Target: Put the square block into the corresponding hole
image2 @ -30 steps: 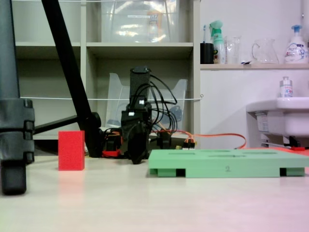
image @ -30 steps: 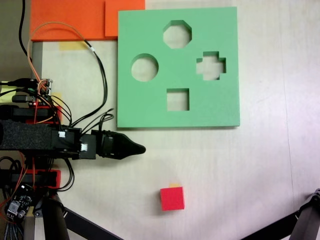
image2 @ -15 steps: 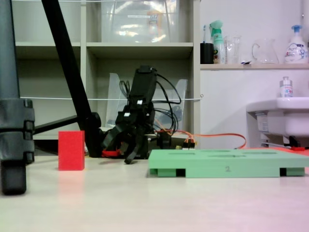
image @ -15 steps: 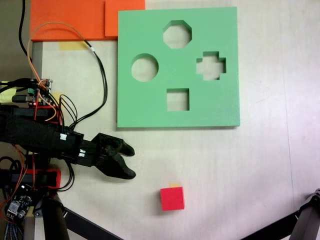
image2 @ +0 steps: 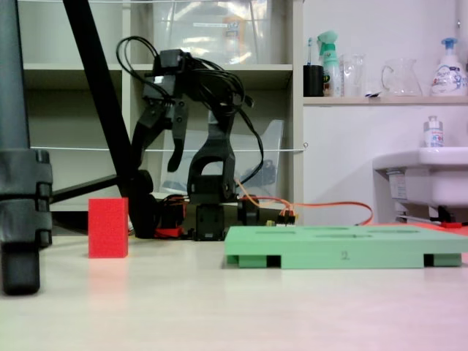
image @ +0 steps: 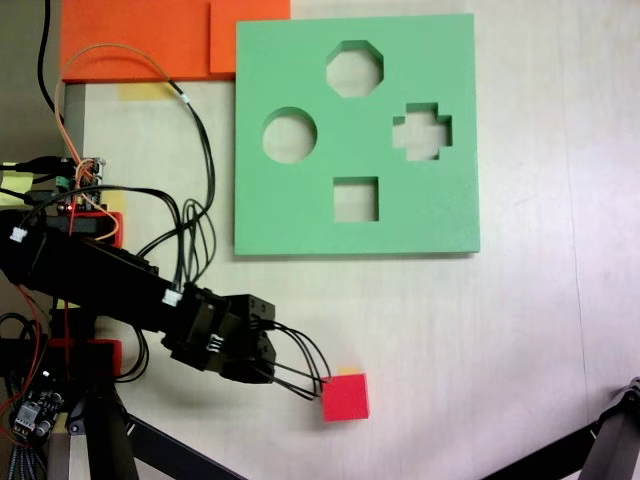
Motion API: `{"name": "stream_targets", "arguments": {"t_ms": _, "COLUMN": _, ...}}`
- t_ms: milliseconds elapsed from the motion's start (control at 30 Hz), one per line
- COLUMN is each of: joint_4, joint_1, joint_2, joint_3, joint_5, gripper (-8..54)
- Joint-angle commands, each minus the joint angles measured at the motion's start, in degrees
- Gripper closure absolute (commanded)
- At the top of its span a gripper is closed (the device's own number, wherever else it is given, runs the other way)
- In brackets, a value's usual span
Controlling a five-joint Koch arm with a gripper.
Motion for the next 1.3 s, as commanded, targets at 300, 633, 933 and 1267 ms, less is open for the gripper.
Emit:
{"name": "stream_targets", "arguments": {"t_ms": 300, "joint_4": 5.71, "joint_1": 3.08, "joint_2": -13.27, "joint_3": -15.38, "joint_5": -11.43, "gripper": 5.1}}
{"name": "stream_targets", "arguments": {"t_ms": 633, "joint_4": 5.27, "joint_1": 3.69, "joint_2": -28.83, "joint_3": -27.51, "joint_5": -12.04, "gripper": -6.7}}
{"name": "stream_targets", "arguments": {"t_ms": 933, "joint_4": 3.96, "joint_1": 3.52, "joint_2": -38.67, "joint_3": -31.20, "joint_5": -9.14, "gripper": -6.6}}
{"name": "stream_targets", "arguments": {"t_ms": 1267, "joint_4": 4.22, "joint_1": 3.25, "joint_2": -41.31, "joint_3": -30.32, "joint_5": -8.17, "gripper": 15.4}}
